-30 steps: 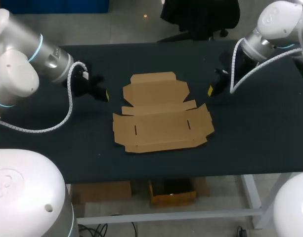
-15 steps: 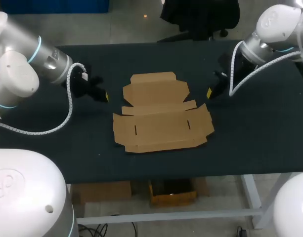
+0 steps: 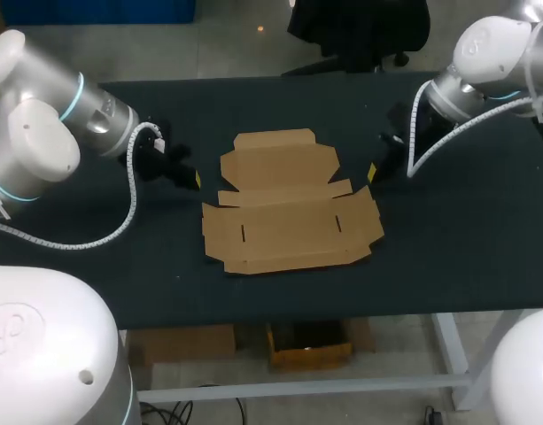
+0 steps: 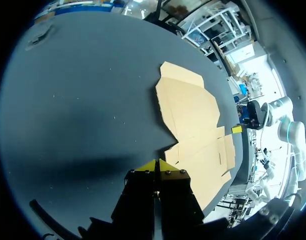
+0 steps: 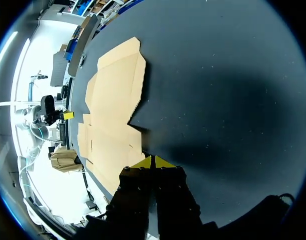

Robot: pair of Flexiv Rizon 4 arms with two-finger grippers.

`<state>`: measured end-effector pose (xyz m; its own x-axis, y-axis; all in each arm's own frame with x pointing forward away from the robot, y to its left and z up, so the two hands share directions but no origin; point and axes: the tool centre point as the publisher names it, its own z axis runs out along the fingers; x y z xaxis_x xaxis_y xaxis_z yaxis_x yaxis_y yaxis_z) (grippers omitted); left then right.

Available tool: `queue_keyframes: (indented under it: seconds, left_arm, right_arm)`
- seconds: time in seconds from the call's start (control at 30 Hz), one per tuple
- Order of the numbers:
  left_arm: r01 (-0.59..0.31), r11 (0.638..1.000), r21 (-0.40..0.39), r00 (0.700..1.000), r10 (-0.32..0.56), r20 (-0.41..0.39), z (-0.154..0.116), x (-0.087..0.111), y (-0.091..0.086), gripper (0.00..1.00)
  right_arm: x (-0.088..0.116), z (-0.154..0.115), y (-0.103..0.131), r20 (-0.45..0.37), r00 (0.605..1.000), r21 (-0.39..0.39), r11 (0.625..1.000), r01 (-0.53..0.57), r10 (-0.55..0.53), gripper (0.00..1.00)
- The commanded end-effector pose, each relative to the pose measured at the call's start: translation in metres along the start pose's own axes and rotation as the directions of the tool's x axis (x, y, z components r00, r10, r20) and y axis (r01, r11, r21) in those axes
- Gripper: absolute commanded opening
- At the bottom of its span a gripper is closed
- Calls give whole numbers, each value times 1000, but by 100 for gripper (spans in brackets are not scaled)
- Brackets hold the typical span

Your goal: Assemble the packaging by folding the flat box into shape, placing the metal phone stand inside, and closing the box properly

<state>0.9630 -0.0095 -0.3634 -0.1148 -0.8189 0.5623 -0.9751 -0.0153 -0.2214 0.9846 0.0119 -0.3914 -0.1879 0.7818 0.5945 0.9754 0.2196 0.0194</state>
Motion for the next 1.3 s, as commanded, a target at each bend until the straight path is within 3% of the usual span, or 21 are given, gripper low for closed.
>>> queue_keyframes:
  seconds: [0.03, 1.3]
  left_arm:
    - [-8, 1000, -14, 1000, 8, -16, 8, -3, -1, 0]
    - [-76, 996, -57, 994, 71, -80, 51, -9, 5, 0]
  right_arm:
    - [-9, 12, 9, -20, 1000, 10, 1000, 7, -6, 0]
    - [-2, 36, 20, -61, 996, -20, 998, 60, -61, 0]
